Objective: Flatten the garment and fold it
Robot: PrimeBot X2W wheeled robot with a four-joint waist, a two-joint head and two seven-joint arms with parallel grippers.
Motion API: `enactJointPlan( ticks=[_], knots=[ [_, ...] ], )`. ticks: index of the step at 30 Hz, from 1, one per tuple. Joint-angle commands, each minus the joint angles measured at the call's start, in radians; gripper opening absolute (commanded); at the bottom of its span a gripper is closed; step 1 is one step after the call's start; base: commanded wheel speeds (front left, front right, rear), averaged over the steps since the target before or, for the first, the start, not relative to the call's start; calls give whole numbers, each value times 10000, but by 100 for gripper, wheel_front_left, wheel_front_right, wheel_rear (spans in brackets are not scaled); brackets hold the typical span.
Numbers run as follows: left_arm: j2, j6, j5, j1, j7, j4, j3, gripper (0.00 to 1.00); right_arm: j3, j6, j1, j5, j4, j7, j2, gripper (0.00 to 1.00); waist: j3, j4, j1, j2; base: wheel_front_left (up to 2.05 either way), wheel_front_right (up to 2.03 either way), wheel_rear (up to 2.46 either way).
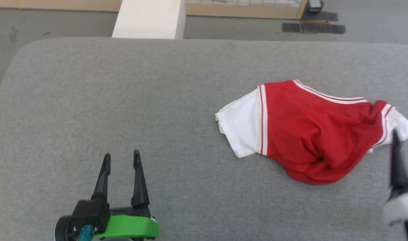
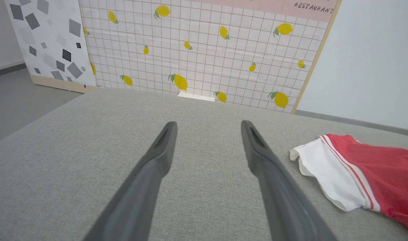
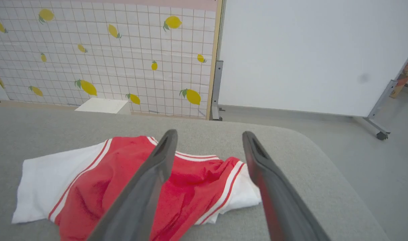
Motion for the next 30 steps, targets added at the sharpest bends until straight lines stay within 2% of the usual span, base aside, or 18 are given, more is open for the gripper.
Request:
enactJointPlan(
  ticks=[1,4,9,14,21,24,25,30],
  knots=[
    [45,31,59,143,-45,11,47,100,13,-13,303,-128,-152,-192,250,100,-196,-301,0,0,0,0,0],
    [99,-3,72,104,8,153,17,100,4,-13,1001,-64,-221,-588,685,100,-166,-529,0,0,0,0,0],
    [423,-351,305,-1074,912,472,-291,100,53,-13,1006,566,109,-900,734,100,124,-634,0,0,0,0,0],
    [613,-1288,510,-3646,2607,1347,-1036,100,56,-13,557,430,-84,-938,737,100,710,-503,0,0,0,0,0],
    [162,-2342,415,-6994,4948,3574,-1931,100,185,-13,112,368,-381,-816,738,100,1712,-528,0,0,0,0,0],
    [48,-2510,450,-7840,5588,4463,-2173,100,207,-13,-14,391,-378,-811,738,100,2044,-618,0,0,0,0,0],
    [-23,-2583,503,-8416,6133,5340,-2376,100,242,-13,-137,430,-359,-808,738,100,2378,-752,0,0,0,0,0],
    [-116,-2642,397,-8826,6860,6309,-2579,100,188,-13,-304,432,-304,-857,738,100,2728,-911,0,0,0,0,0]
  ],
)
